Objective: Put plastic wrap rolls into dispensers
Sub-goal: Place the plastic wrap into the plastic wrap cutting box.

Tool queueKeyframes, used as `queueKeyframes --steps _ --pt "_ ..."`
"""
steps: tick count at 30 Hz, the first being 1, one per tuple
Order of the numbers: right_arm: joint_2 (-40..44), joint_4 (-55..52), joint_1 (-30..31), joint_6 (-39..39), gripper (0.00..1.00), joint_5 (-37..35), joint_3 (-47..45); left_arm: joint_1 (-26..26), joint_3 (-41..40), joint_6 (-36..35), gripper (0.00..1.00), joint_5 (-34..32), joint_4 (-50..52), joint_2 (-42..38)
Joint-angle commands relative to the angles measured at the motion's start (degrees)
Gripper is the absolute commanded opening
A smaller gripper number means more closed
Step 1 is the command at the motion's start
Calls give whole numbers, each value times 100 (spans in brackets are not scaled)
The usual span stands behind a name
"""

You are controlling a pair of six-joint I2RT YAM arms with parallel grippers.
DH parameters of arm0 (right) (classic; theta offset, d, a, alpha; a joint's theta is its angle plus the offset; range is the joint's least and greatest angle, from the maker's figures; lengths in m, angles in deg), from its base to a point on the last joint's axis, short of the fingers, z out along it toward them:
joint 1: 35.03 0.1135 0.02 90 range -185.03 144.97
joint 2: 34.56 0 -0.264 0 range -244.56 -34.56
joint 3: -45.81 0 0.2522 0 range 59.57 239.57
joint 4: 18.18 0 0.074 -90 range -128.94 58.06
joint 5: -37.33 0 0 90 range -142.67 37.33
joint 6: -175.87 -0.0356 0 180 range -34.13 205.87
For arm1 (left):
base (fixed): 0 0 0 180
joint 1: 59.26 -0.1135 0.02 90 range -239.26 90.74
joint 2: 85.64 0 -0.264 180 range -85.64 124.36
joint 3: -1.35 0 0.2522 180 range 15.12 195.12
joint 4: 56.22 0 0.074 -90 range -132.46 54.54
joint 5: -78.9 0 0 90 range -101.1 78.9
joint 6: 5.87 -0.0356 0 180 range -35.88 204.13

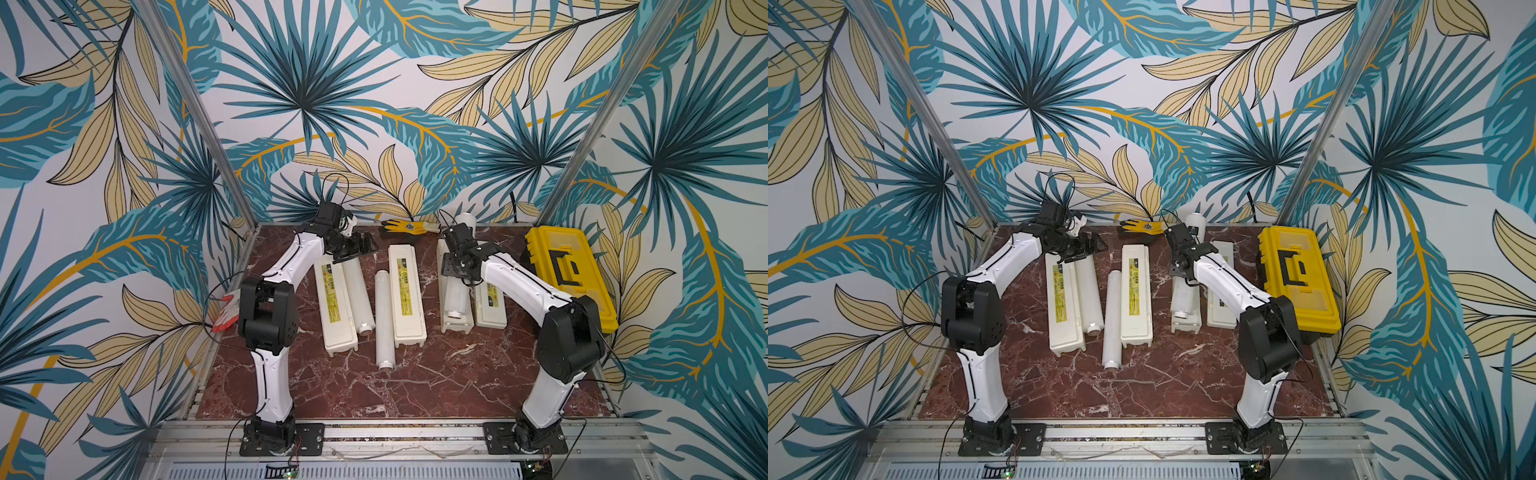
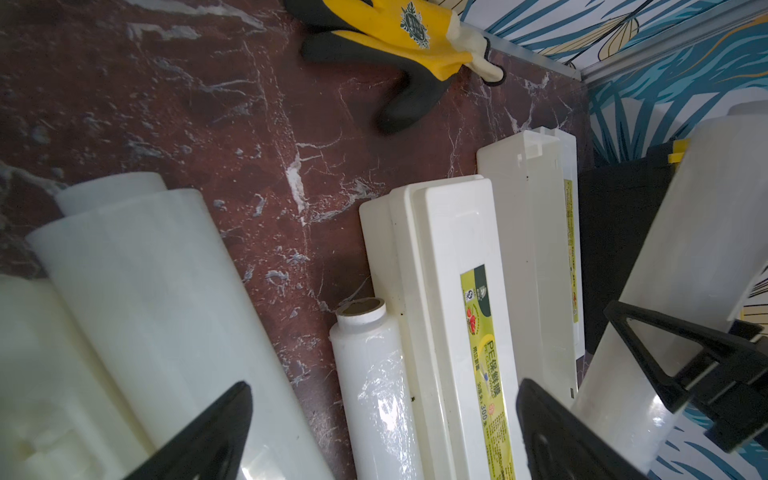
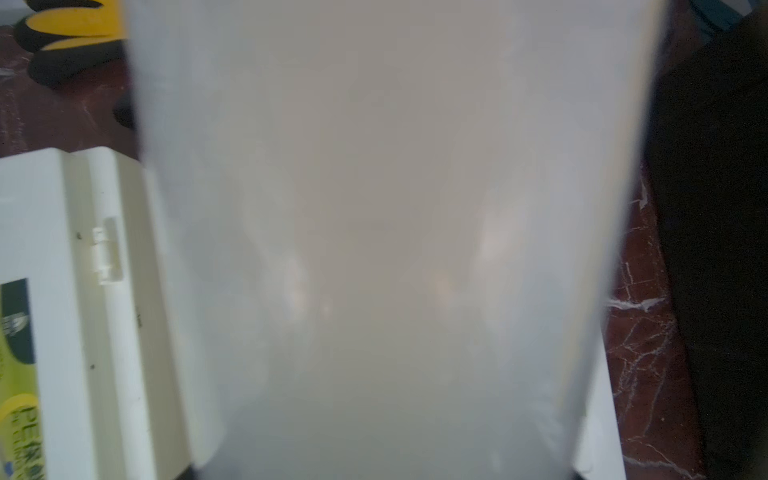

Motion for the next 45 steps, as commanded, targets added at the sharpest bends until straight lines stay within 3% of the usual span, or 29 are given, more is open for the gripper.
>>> queueKeyframes --steps 1,16,29,37,45 --pt "75 543 -171 13 40 -352 394 -84 133 -10 100 -41 -4 82" --pt "-523 351 -289 415 38 173 606 -142 64 43 100 -75 -4 104" --pt "-351 163 -258 273 36 739 -29 -143 45 87 99 -110 -5 108" --pt "-457 86 -227 663 37 1520 -275 -142 34 105 100 -99 -4 123" --pt "-537 -186 -174 812 39 1772 -334 -142 -86 119 99 -126 -6 70"
